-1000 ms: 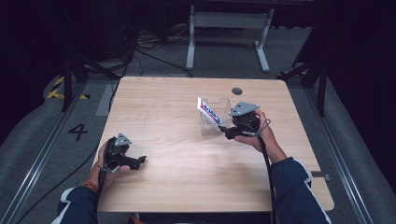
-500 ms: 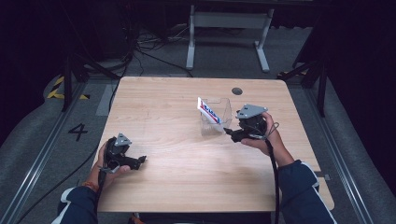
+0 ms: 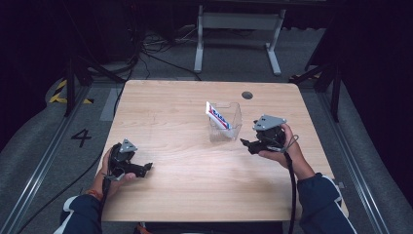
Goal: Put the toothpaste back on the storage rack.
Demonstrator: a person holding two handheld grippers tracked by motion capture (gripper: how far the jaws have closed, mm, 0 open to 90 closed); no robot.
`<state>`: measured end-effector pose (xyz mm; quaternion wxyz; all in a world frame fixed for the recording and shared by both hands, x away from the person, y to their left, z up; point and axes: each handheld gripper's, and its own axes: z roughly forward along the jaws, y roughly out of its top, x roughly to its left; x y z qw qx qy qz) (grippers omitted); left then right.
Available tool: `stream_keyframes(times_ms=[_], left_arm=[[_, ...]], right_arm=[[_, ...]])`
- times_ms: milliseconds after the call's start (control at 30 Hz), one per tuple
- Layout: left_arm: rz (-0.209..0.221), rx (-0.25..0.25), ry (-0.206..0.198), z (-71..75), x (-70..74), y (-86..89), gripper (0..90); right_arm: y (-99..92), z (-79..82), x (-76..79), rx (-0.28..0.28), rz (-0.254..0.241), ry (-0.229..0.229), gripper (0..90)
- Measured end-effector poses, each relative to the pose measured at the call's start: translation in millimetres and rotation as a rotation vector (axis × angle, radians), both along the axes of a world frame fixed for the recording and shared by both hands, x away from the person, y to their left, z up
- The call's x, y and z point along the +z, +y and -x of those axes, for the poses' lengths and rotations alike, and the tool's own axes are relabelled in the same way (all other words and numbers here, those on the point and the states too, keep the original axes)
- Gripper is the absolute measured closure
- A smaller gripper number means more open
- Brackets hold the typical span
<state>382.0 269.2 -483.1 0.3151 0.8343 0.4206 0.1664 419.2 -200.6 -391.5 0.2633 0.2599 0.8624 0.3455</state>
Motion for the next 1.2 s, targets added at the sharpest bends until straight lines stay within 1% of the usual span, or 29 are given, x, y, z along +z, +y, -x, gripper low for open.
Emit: stream_keyframes(times_ms=[33,167,267,333,367,567,700,933,1033,1067,1200], left_arm=[[0.001,0.0,0.001,0.1,0.0,0.0,0.6],[0.001,0.0,0.001,0.1,0.0,0.0,0.6],[0.001,0.001,0.002,0.1,0.0,0.0,0.6],[0.0,-0.002,-0.001,-0.1,0.0,0.1,0.6],[0.001,0.0,0.001,0.1,0.0,0.0,0.6],[0.0,0.0,0.001,0.1,0.0,0.0,0.6],[0.003,0.002,0.001,0.1,-0.1,-0.1,0.6],[0.0,0.0,0.001,0.1,0.0,0.0,0.6],[0.0,-0.001,0.0,-0.1,0.0,0.0,0.6],[0.005,0.006,0.003,0.4,-0.2,-0.4,0.6],[0.001,0.0,0.001,0.1,0.0,0.0,0.6]], right_arm=[[-1.7,1.1,-2.2,0.001,0.01,0.003,20.4],[-6.6,4.4,-7.7,-0.001,0.021,0.015,20.5],[-9.8,6.7,-10.9,-0.007,0.019,0.023,20.5],[-12.2,9.5,-13.0,-0.002,0.024,0.013,20.4],[-13.5,10.8,-13.8,-0.003,0.021,0.018,20.4],[-22.7,18.9,-20.1,-0.006,0.033,0.016,20.3],[-28.2,22.0,-22.4,-0.019,0.039,0.019,19.6],[-43.4,28.6,-32.9,-0.047,0.066,0.034,19.9],[-48.9,30.9,-36.2,-0.056,0.061,0.042,20.2],[-50.8,31.9,-37.3,-0.058,0.061,0.046,20.2],[-58.8,36.1,-41.5,-0.065,0.058,0.051,20.1]])
